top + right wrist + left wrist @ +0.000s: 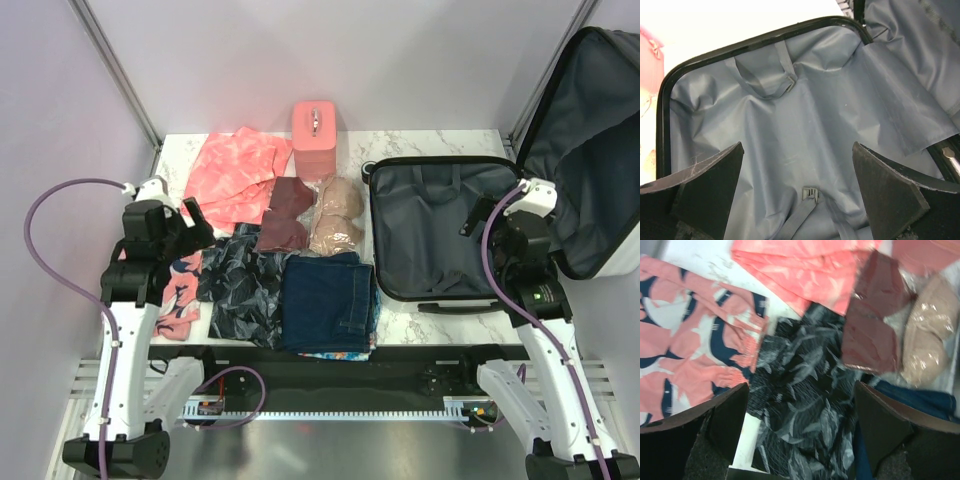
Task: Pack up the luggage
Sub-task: Pick up the clothes at the center of the board.
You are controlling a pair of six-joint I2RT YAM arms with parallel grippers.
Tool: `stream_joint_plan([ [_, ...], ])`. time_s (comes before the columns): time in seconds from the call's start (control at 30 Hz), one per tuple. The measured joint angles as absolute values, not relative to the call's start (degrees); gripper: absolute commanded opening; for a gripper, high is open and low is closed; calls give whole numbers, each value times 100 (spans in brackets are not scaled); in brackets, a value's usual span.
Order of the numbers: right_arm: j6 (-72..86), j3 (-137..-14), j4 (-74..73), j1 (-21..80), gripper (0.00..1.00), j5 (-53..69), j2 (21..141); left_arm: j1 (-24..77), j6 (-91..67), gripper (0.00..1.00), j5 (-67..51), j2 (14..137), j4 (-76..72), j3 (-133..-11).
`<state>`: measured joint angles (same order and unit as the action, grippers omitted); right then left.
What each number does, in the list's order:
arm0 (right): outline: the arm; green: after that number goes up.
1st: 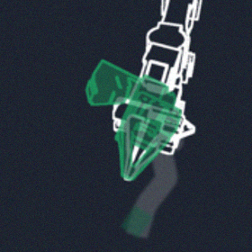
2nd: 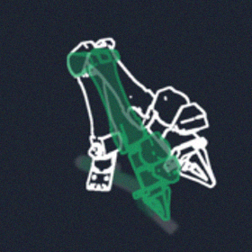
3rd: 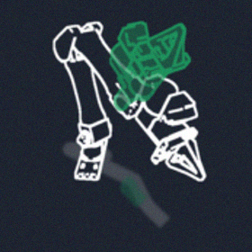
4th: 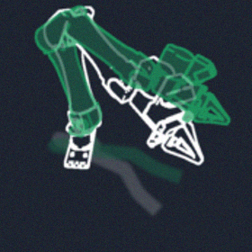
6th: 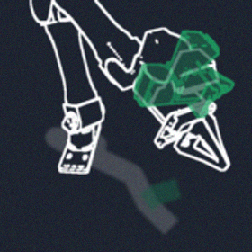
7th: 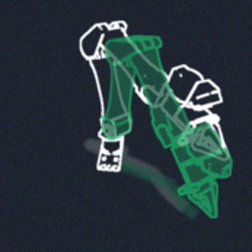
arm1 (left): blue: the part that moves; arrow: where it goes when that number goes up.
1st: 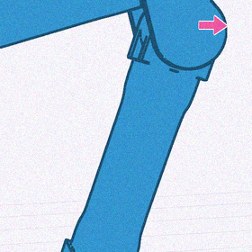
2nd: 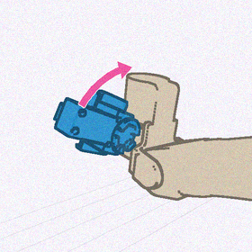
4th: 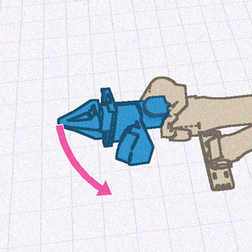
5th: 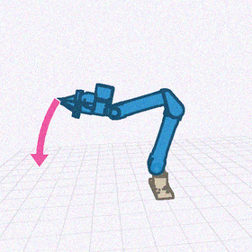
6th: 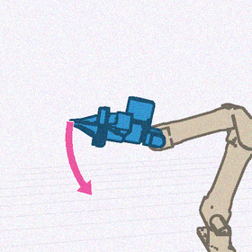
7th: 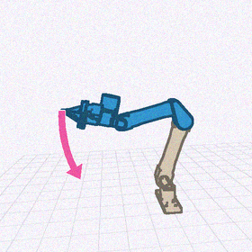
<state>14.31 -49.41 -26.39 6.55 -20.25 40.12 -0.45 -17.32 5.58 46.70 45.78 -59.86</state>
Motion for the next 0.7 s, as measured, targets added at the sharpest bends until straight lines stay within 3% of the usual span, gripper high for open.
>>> stream_joint_plan([
  [0.33,1549,-4801,-2652,655,98,-1710,4099,2309,-2969,90,296,5065,4810,-5271],
  [0.53,1588,-4696,-2681,655,98,-1520,4097,2169,-3492,96,803,5098,5070,-4939],
  [0.7,1590,-4654,-2696,655,98,-1347,4099,613,-3350,98,934,5330,5011,-4943],
])
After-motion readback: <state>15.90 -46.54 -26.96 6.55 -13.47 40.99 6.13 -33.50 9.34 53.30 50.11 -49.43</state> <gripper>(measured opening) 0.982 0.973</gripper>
